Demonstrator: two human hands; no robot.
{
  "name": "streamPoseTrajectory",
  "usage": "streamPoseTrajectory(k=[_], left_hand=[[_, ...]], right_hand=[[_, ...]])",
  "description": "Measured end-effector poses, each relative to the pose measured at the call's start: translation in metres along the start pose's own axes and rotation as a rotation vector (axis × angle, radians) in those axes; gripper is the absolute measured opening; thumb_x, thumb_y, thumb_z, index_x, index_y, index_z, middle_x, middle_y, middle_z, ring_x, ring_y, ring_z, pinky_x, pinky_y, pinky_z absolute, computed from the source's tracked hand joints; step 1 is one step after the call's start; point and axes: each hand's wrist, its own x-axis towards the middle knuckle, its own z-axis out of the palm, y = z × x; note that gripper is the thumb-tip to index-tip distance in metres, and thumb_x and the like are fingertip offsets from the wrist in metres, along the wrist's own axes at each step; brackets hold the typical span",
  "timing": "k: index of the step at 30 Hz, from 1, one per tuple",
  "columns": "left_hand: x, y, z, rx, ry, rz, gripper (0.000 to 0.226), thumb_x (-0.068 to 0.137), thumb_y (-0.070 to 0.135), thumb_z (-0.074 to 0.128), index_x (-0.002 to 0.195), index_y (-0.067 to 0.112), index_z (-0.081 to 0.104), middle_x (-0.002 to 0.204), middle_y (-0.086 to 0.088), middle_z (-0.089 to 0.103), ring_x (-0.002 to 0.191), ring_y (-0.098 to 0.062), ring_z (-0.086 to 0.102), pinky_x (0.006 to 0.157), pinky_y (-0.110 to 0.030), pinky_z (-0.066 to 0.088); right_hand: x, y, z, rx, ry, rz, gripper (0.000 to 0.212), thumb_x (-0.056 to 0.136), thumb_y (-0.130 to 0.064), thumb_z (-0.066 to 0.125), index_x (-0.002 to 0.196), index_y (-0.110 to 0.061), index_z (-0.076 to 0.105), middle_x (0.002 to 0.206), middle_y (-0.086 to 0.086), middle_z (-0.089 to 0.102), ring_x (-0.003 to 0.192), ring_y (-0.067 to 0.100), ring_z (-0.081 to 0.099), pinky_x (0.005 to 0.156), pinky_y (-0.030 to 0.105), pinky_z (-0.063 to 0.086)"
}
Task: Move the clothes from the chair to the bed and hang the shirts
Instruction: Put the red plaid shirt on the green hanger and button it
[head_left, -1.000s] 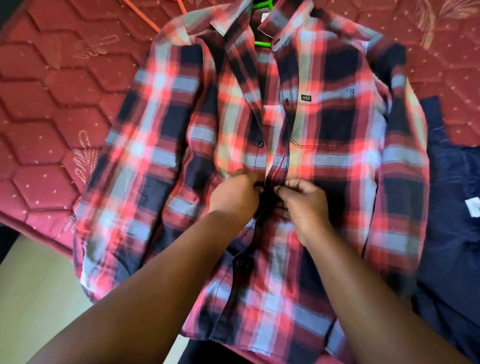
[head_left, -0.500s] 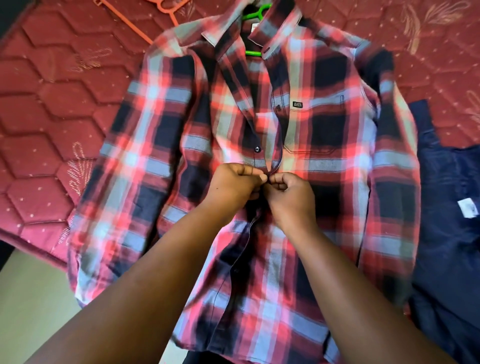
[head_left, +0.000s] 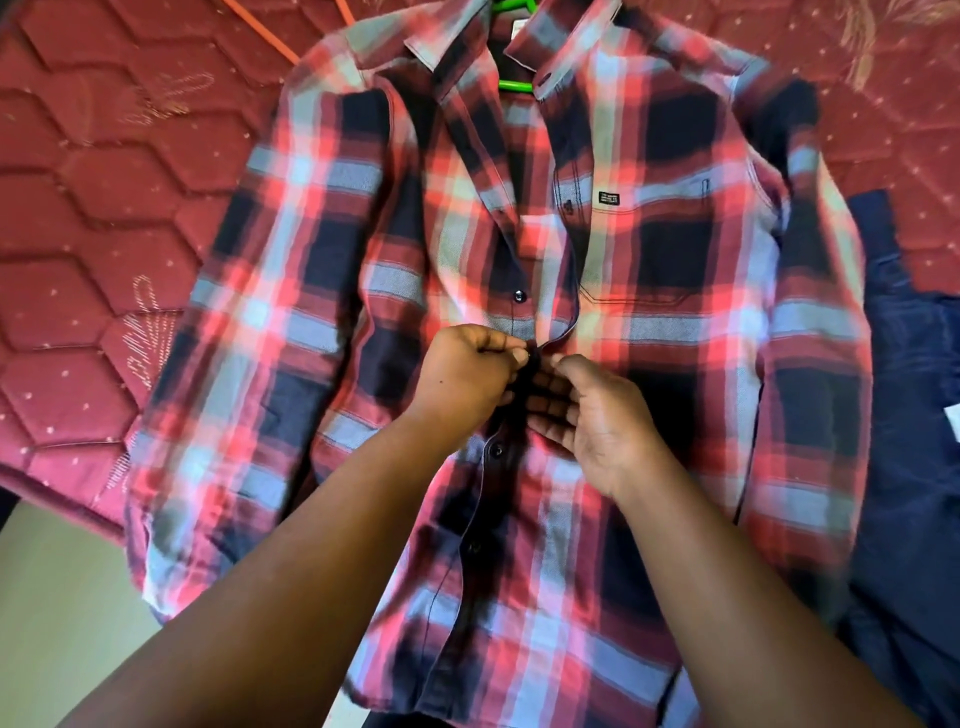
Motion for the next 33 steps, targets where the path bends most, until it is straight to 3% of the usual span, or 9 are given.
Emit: streamPoseTrajectory(k=[5,9,12,16,18,22,25,28,33], left_hand=[[0.000,0.004,0.000,0.011,-0.050,-0.042,0.025,0.093,0.002,0.060,0.074,0.018,0.063,0.065,0.000,0.058,0.060,-0.006,0.055,0.055,-0.020,0.053],[0.001,0.004,0.000,-0.107,-0.027,-0.132,0.021,0.092,-0.001,0.056,0.077,0.011,0.063,0.072,-0.005,0.062,0.065,-0.014,0.060,0.056,-0.022,0.054],[-0.001,-0.001,0.002,-0.127,0.019,-0.137,0.008,0.086,0.007,0.069,0.078,0.005,0.067,0.072,-0.012,0.063,0.061,-0.021,0.060,0.061,-0.028,0.052],[0.001,-0.010,0.009,-0.089,0.170,-0.106,0.024,0.081,0.009,0.074,0.059,0.011,0.065,0.059,-0.011,0.062,0.055,-0.020,0.055,0.059,-0.029,0.049],[0.000,-0.010,0.014,-0.054,0.231,-0.107,0.027,0.083,0.012,0.073,0.058,0.011,0.064,0.059,-0.009,0.061,0.056,-0.019,0.054,0.057,-0.029,0.047],[0.000,-0.009,0.019,-0.135,0.288,-0.164,0.027,0.085,0.010,0.071,0.059,0.013,0.064,0.062,-0.007,0.065,0.065,-0.022,0.061,0.070,-0.036,0.055],[0.003,-0.007,0.019,-0.223,0.286,-0.211,0.021,0.088,0.008,0.068,0.068,0.013,0.068,0.068,-0.007,0.067,0.070,-0.023,0.064,0.074,-0.036,0.056],[0.006,-0.010,0.020,-0.215,0.299,-0.233,0.022,0.091,0.008,0.064,0.070,0.012,0.065,0.068,-0.005,0.065,0.067,-0.020,0.061,0.068,-0.030,0.053],[0.010,-0.018,0.023,-0.205,0.326,-0.217,0.028,0.091,0.002,0.060,0.065,0.012,0.063,0.071,-0.006,0.066,0.077,-0.021,0.062,0.089,-0.042,0.054]], right_hand=[[0.007,-0.002,-0.003,-0.051,-0.040,0.016,0.002,0.088,-0.013,0.068,0.086,-0.013,0.067,0.080,0.004,0.068,0.069,0.018,0.062,0.065,0.029,0.055],[0.010,0.003,0.002,-0.103,0.008,-0.026,0.011,0.086,-0.013,0.071,0.076,-0.015,0.066,0.066,0.002,0.066,0.055,0.011,0.061,0.054,0.023,0.055],[0.012,0.011,0.010,-0.208,0.084,-0.134,0.020,0.087,-0.010,0.071,0.069,-0.015,0.064,0.056,0.002,0.061,0.047,0.011,0.056,0.049,0.025,0.052],[0.015,0.029,0.016,-0.438,0.197,-0.400,0.014,0.083,-0.024,0.073,0.071,-0.017,0.069,0.065,0.002,0.069,0.061,0.022,0.064,0.063,0.043,0.056],[0.013,0.033,0.016,-0.564,0.231,-0.475,0.015,0.085,-0.031,0.068,0.081,-0.017,0.071,0.073,0.001,0.072,0.069,0.024,0.067,0.065,0.043,0.056],[0.010,0.034,0.016,-0.700,0.250,-0.564,0.018,0.090,-0.034,0.061,0.087,-0.018,0.070,0.080,0.000,0.071,0.073,0.024,0.067,0.064,0.040,0.054],[0.007,0.031,0.019,-0.753,0.245,-0.579,0.015,0.091,-0.030,0.057,0.086,-0.020,0.068,0.082,0.000,0.070,0.074,0.024,0.065,0.064,0.039,0.053],[0.002,0.023,0.023,-0.810,0.245,-0.549,0.016,0.092,-0.025,0.054,0.084,-0.021,0.067,0.083,0.000,0.069,0.075,0.023,0.063,0.062,0.035,0.051],[0.003,0.005,0.027,-0.784,0.253,-0.350,0.015,0.089,-0.018,0.058,0.082,-0.020,0.071,0.085,0.001,0.073,0.079,0.022,0.067,0.065,0.027,0.049]])
